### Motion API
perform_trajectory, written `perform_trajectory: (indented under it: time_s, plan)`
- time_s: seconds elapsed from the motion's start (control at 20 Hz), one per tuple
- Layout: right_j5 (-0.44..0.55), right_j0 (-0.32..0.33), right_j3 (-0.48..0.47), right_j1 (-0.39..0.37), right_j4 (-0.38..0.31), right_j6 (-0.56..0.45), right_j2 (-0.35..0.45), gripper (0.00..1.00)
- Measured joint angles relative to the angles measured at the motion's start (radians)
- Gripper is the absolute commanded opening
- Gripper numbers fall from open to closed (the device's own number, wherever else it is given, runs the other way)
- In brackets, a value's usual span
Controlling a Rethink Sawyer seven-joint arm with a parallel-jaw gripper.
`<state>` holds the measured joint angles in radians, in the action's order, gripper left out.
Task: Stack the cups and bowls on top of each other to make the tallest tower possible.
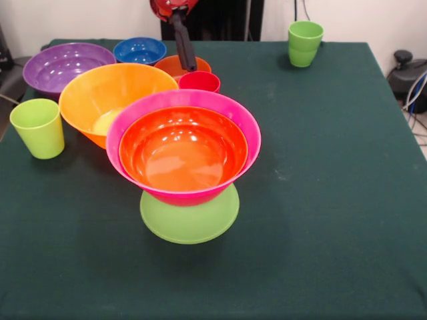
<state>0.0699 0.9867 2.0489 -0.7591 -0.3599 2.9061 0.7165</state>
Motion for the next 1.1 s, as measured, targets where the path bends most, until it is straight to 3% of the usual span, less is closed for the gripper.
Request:
perform_trajectory:
  time_s: [0.4,0.6,0.85,1.1]
  plan:
    - [0.0,-0.005,0.0,-0.006,0.002,0.0,0.0,1.0]
    - [0.001,-0.016,0.013,-0.035,0.034,0.0,0.0,1.0]
    - [0.047,-0.047,0.04,-0.131,0.12,0.0,-0.001,1.0]
    - [0.157,-0.11,0.043,-0.247,0.2,0.0,-0.007,1.0]
